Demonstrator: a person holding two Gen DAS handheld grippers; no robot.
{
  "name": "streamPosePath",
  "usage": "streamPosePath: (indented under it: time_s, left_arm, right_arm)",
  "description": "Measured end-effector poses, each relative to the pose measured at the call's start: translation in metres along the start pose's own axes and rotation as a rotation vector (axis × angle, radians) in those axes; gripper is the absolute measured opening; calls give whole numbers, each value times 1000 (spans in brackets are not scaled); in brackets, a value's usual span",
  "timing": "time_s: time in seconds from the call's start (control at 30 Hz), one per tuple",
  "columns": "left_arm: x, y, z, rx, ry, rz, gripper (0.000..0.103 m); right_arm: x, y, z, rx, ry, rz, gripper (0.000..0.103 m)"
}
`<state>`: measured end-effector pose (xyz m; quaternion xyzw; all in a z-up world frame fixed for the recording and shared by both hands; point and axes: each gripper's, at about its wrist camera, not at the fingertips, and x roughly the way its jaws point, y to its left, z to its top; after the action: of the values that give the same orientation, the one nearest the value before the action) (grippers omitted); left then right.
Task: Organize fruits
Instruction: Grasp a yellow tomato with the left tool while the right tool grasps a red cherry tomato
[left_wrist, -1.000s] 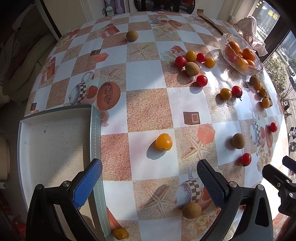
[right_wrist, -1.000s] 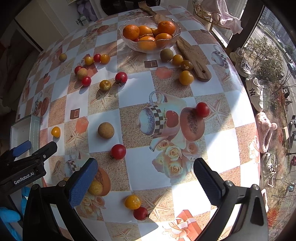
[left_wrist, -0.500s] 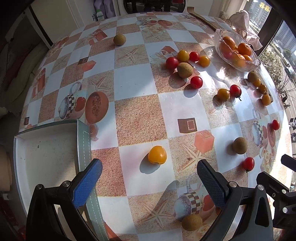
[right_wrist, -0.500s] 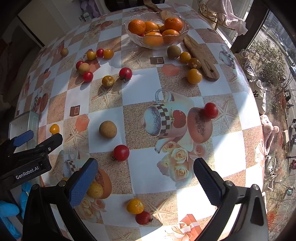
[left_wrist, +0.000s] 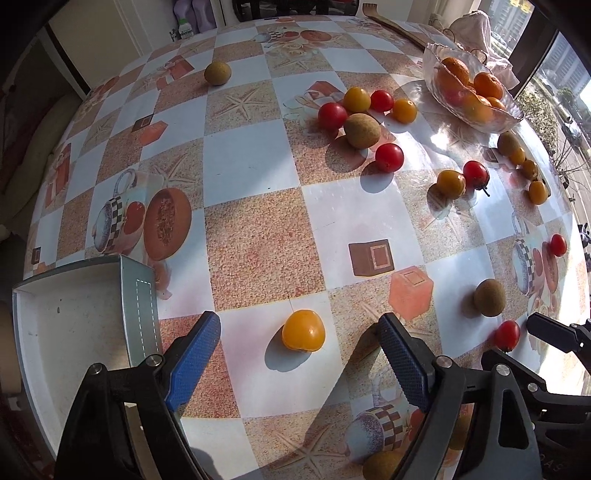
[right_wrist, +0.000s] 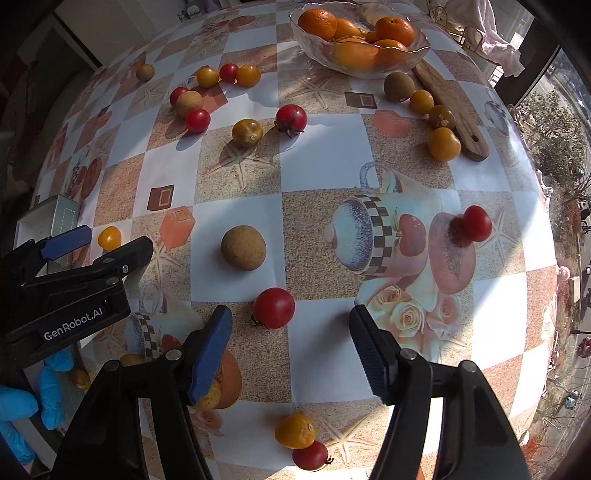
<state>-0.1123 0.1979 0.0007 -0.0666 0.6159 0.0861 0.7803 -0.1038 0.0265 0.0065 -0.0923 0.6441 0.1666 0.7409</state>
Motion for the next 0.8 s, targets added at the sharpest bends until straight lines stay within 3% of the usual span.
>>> streamPosePath:
  time_s: [0.1, 0.27, 0.33, 0.4, 0.8]
  left_arm:
    - [-1, 0, 1, -5, -1, -15, 81]
    - [-8, -7, -2, 8, -31, -22, 46]
    - [-12, -4, -2, 2, -34, -24, 25]
    - [-14, -2, -3, -7, -36, -35, 21]
    - [-51, 22, -21, -69, -87, -109, 21]
  right_arm:
    - [1, 9, 2, -31, -7, -13, 59]
    - [6, 27, 6, -84, -19, -63, 33]
    - [7, 37, 6, -94, -27, -58, 22]
    - [7, 38, 6, -88, -31, -54, 22]
    - [-19, 15, 9, -6, -47, 74, 22]
